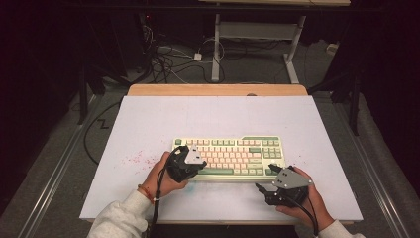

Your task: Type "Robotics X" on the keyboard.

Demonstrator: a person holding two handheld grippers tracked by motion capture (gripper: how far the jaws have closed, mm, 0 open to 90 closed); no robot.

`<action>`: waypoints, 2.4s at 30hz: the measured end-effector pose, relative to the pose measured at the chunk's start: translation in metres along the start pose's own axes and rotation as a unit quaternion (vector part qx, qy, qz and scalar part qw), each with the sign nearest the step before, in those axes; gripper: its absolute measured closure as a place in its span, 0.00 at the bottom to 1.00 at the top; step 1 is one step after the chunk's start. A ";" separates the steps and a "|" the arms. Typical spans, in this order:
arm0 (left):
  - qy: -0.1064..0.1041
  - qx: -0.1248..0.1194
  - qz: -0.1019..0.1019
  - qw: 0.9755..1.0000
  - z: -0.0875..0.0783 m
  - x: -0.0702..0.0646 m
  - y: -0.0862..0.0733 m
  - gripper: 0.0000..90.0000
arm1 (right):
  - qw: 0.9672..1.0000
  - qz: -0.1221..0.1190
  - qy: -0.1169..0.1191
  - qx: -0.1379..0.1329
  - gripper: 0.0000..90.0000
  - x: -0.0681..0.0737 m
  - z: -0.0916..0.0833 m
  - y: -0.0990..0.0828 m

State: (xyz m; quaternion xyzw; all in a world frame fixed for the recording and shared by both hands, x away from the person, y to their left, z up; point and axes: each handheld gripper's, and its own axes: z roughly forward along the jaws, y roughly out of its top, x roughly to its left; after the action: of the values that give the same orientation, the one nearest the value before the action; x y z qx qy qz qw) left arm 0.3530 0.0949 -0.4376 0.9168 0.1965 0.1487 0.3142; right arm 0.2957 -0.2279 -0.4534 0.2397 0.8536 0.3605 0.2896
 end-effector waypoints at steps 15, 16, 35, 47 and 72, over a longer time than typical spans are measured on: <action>-0.008 0.009 0.008 1.000 0.007 -0.004 0.002 0.96 | 1.000 -0.002 0.002 0.003 0.31 0.000 0.001 0.000; -0.008 0.010 0.009 1.000 0.008 -0.005 0.002 0.96 | 1.000 -0.002 0.002 0.003 0.31 0.000 0.001 0.000; -0.010 0.023 0.013 1.000 0.013 -0.005 0.002 0.96 | 1.000 -0.003 0.004 0.005 0.31 0.001 0.001 0.000; -0.007 0.023 0.013 1.000 0.014 -0.005 0.002 0.96 | 1.000 -0.006 0.006 0.006 0.31 0.001 0.002 0.000; -0.001 0.021 0.017 1.000 0.012 -0.005 0.003 0.96 | 1.000 -0.011 0.010 0.011 0.31 0.002 0.002 0.000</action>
State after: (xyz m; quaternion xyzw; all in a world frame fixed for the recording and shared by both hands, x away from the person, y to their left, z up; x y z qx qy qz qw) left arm 0.3538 0.0841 -0.4457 0.9267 0.1836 0.1485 0.2924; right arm 0.2953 -0.2257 -0.4556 0.2295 0.8630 0.3506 0.2821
